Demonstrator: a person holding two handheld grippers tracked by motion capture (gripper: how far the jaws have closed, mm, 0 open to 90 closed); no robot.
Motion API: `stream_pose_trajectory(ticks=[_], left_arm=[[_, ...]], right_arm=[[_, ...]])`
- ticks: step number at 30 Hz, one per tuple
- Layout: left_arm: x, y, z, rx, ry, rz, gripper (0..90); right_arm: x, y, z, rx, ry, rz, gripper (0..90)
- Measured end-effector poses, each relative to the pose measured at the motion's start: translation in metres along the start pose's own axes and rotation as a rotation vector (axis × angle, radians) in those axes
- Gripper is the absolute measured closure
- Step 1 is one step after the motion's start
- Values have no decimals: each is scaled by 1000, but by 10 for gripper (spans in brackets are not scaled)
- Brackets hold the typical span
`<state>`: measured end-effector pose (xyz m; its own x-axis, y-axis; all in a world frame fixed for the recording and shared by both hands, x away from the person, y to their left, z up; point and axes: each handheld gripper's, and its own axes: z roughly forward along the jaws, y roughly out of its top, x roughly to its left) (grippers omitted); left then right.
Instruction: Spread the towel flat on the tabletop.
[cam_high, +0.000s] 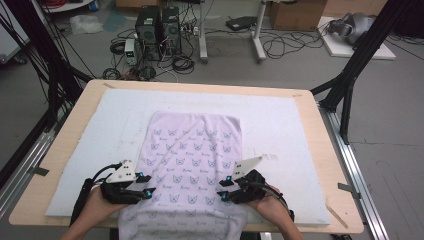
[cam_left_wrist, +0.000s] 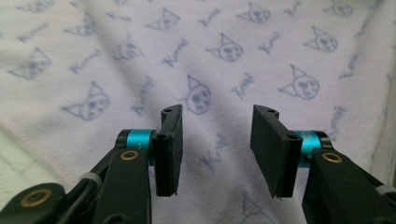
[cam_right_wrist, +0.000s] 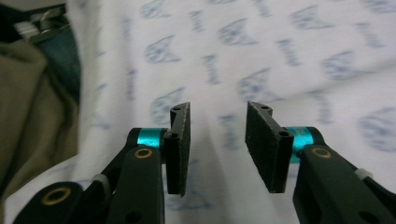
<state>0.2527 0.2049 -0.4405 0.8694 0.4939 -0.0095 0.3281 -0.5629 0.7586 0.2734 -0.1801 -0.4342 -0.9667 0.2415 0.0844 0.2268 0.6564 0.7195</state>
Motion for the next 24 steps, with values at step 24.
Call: stream_pose_trajectory(ticks=[24], left_arm=[[59,16,20,25,82,-86,594]], right_arm=[[-75,3,-9,-19,-170,119,654]])
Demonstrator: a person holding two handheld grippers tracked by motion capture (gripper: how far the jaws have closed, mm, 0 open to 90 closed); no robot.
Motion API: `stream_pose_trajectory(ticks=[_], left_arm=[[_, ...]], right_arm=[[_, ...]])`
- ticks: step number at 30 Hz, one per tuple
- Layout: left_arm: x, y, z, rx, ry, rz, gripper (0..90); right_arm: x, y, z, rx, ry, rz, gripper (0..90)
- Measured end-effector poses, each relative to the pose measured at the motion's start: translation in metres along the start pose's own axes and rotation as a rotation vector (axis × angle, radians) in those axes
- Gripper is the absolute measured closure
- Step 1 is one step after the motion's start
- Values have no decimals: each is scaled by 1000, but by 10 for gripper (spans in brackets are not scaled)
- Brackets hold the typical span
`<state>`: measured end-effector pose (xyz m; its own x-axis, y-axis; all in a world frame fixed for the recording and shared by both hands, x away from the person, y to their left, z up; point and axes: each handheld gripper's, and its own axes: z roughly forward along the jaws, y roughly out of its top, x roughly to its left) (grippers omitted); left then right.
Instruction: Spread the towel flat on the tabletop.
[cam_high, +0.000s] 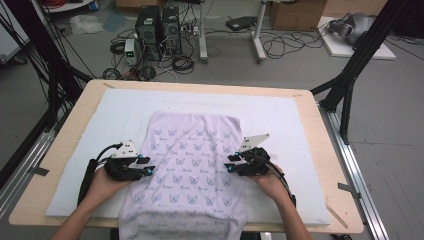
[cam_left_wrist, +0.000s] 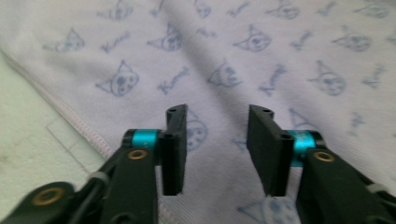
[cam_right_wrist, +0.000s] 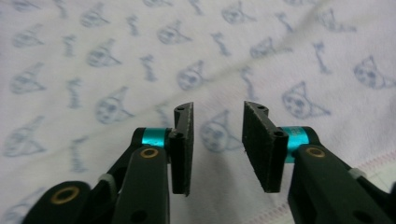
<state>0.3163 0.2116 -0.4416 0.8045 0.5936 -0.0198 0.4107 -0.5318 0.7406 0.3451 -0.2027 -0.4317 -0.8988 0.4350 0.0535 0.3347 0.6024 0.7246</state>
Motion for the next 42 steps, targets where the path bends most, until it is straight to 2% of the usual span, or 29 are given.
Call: stream_pose_trajectory(ticks=[1,2,4,7,12,15,17,18,19,21,24,27,29,31,32,34,35,36,37,39,40,42], left_arm=[[0,-1,1,-17,0,2,637],[1,-1,1,-20,-17,0,696],[-2,-1,1,-16,-35,11,736],[1,1,-1,-24,-29,4,695],[9,0,-3,-54,-2,-38,636],[18,0,-5,-84,27,-67,626],[27,-2,-4,-103,42,-107,646],[33,-1,-3,-101,46,-131,670],[39,0,-2,-92,55,-138,685],[50,8,0,-95,87,-142,725],[65,22,6,-92,136,-138,726],[83,35,16,-72,170,-153,727],[96,43,24,-55,192,-166,731],[108,50,32,-40,197,-181,734],[112,53,35,-32,202,-187,742],[120,57,40,-44,221,-221,727],[124,58,43,-37,232,-256,696],[127,59,47,-26,249,-287,626],[130,60,51,-18,256,-310,584],[133,60,56,-1,268,-310,595],[132,61,59,0,263,-314,630],[132,62,61,2,257,-317,727]], right_arm=[[-3,-2,3,22,-1,12,681],[-5,-4,7,38,5,30,705],[-4,-5,7,30,46,31,783],[1,-3,7,38,56,-3,754],[-2,-3,1,-3,24,4,700],[-9,-2,-2,-21,-3,20,681],[-16,-1,-5,-25,-34,24,681],[-21,1,-6,-19,-49,30,683],[-27,3,-7,-22,-61,31,685],[-39,9,-8,-12,-81,45,687],[-58,18,-8,-19,-131,44,690],[-83,26,-6,-25,-177,100,692],[-97,32,-2,-19,-204,112,691],[-108,38,4,-12,-211,140,682],[-111,41,5,-1,-245,128,679],[-118,43,8,6,-260,160,660],[-120,43,9,7,-274,169,652],[-123,42,10,8,-284,187,652],[-127,40,12,17,-277,204,645],[-130,37,18,46,-289,224,643],[-131,35,20,55,-288,241,645],[-132,34,24,75,-270,266,720]])
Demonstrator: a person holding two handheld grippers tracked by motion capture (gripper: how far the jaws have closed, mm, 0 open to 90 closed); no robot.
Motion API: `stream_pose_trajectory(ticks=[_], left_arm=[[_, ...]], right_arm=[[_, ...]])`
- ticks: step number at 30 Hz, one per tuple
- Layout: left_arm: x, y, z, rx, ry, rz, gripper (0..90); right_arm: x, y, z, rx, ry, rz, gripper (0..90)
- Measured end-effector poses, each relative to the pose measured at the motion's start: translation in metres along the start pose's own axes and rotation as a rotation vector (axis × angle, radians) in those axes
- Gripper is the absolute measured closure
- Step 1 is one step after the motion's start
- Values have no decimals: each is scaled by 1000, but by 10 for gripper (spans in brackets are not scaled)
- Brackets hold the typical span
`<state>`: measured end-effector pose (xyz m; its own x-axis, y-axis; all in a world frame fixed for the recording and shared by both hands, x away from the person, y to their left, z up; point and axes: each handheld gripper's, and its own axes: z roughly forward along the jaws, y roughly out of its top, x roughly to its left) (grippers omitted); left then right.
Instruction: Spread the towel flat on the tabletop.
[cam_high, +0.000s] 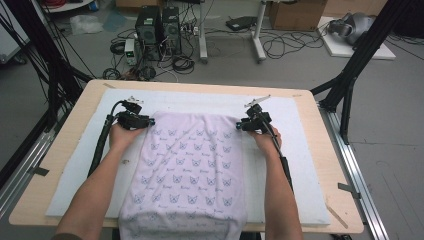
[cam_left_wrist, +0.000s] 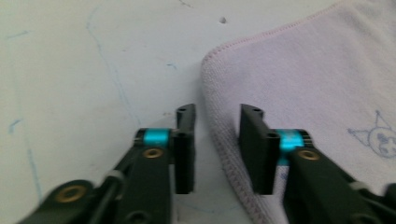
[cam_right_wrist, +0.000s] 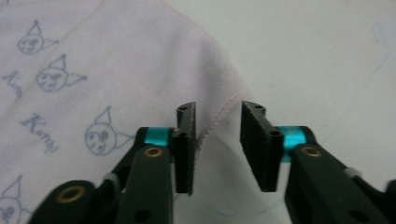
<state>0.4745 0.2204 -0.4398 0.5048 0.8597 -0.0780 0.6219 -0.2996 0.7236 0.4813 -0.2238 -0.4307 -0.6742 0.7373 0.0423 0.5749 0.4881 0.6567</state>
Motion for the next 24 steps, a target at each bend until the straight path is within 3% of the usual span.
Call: stream_pose_trajectory(ticks=[1,2,3,5,6,7,8,10,13,15,18,24], left_arm=[[1,1,0,-3,-34,-15,817],[0,2,-1,-11,-26,-15,854],[-1,4,-5,-40,-14,-2,858],[-2,9,-19,-152,-11,9,857],[-4,12,-26,-206,15,18,844],[-5,15,-32,-246,40,34,767],[-5,16,-36,-253,52,36,666],[-2,16,-40,-227,49,24,630],[-3,11,-40,-169,31,43,613],[-5,8,-39,-157,13,48,609],[-11,8,-40,-126,-11,86,583],[-17,10,-48,-139,-65,125,564]], right_arm=[[1,0,1,10,12,-6,776],[2,1,2,12,27,-15,859],[5,3,1,8,31,-24,870],[7,8,-6,-48,12,-55,870],[8,10,-13,-89,-4,-65,869],[7,11,-21,-122,-31,-60,840],[6,11,-28,-147,-74,-55,769],[1,9,-37,-165,-92,-22,705],[-1,6,-41,-143,-51,12,678],[4,7,-40,-128,-23,-13,659],[14,10,-41,-136,17,-45,638],[28,15,-44,-133,73,-96,596]])
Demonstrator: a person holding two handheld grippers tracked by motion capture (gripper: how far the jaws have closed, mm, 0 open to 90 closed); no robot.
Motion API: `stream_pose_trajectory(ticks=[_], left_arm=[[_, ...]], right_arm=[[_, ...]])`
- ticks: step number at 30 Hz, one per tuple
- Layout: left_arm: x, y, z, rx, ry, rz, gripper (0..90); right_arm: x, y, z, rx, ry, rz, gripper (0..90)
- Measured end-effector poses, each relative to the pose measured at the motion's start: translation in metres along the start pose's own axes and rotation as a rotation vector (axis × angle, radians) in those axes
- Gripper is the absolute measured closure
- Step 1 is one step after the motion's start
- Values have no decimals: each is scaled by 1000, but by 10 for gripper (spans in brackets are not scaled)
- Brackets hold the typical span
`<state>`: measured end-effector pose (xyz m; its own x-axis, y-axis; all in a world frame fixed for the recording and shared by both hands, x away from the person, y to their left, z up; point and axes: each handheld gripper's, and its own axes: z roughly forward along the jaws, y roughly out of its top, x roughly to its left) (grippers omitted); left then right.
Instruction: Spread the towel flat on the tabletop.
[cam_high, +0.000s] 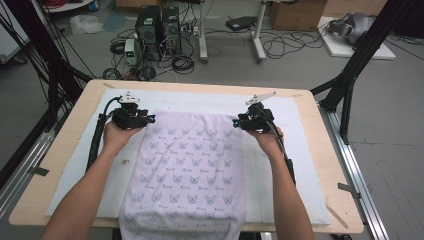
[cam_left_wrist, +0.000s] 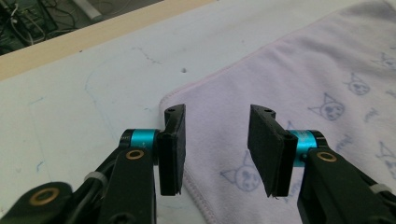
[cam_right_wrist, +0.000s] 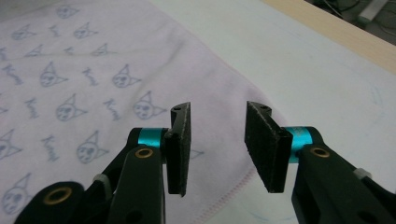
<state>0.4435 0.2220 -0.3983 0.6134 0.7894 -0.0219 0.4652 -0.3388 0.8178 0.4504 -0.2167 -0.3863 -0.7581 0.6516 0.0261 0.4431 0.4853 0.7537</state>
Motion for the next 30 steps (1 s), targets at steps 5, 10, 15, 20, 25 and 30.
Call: stream_pose_trajectory(ticks=[5,10,15,20,25,30], left_arm=[[3,0,-4,-12,-35,-16,525],[2,1,-8,-32,-49,-10,516],[2,2,-9,-31,-45,-17,490],[2,2,-10,-30,-51,-11,488],[2,1,-10,-29,-60,-8,488],[2,1,-7,-24,-53,-4,490]], right_arm=[[3,1,2,-2,23,-8,551],[5,0,5,8,37,1,520],[8,2,5,4,46,-11,500],[11,3,5,0,59,-11,484],[12,3,9,11,67,-15,478],[11,2,11,17,63,-19,474]])
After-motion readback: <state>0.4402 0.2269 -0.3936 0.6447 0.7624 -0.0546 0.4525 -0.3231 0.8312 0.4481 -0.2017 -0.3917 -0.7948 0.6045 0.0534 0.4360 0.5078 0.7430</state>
